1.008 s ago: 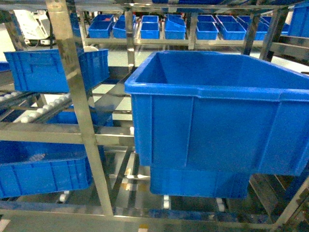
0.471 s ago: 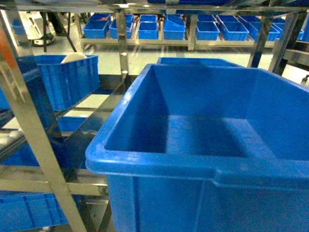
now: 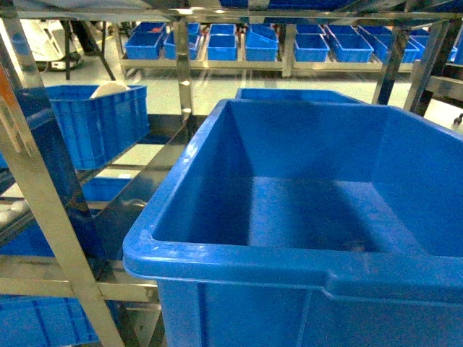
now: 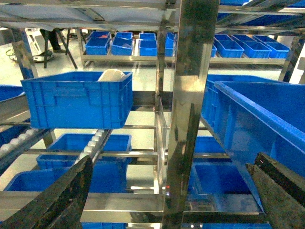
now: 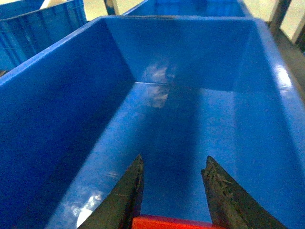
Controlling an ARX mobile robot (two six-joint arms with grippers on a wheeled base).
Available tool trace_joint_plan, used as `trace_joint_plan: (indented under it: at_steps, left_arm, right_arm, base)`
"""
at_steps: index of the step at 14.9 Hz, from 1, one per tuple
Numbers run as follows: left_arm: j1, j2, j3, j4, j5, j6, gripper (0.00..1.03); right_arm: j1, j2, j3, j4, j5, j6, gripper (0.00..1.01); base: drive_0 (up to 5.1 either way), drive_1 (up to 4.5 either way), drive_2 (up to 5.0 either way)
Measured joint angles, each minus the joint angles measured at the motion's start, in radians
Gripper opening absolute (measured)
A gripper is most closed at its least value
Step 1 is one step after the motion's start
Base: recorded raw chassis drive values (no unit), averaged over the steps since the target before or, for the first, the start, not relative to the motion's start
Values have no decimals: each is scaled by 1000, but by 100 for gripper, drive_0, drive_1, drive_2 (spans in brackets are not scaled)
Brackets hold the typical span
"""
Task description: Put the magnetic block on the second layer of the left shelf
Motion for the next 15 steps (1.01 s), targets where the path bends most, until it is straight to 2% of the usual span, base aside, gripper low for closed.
trace_joint_plan:
  at_steps: [2, 4, 12, 14, 15]
  left_arm:
    - [0, 0, 0, 0, 0, 0, 98]
    - [0, 0, 0, 0, 0, 0, 98]
    - [0, 0, 0, 0, 0, 0, 98]
    - [0, 0, 0, 0, 0, 0, 98]
    - [0, 0, 0, 0, 0, 0, 98]
  right_arm:
    - [40, 196, 103, 85, -3, 58, 33]
    - [58, 394, 270, 66, -3, 75, 33]
    - [87, 589, 469, -69, -13, 76, 33]
    - [98, 665, 549, -101, -5, 79, 33]
    - [105, 716, 594, -106, 18, 80, 33]
  base:
    - [0, 0, 0]
    - [0, 0, 0]
    - [0, 0, 0]
    - [0, 0, 0]
    - [0, 0, 0]
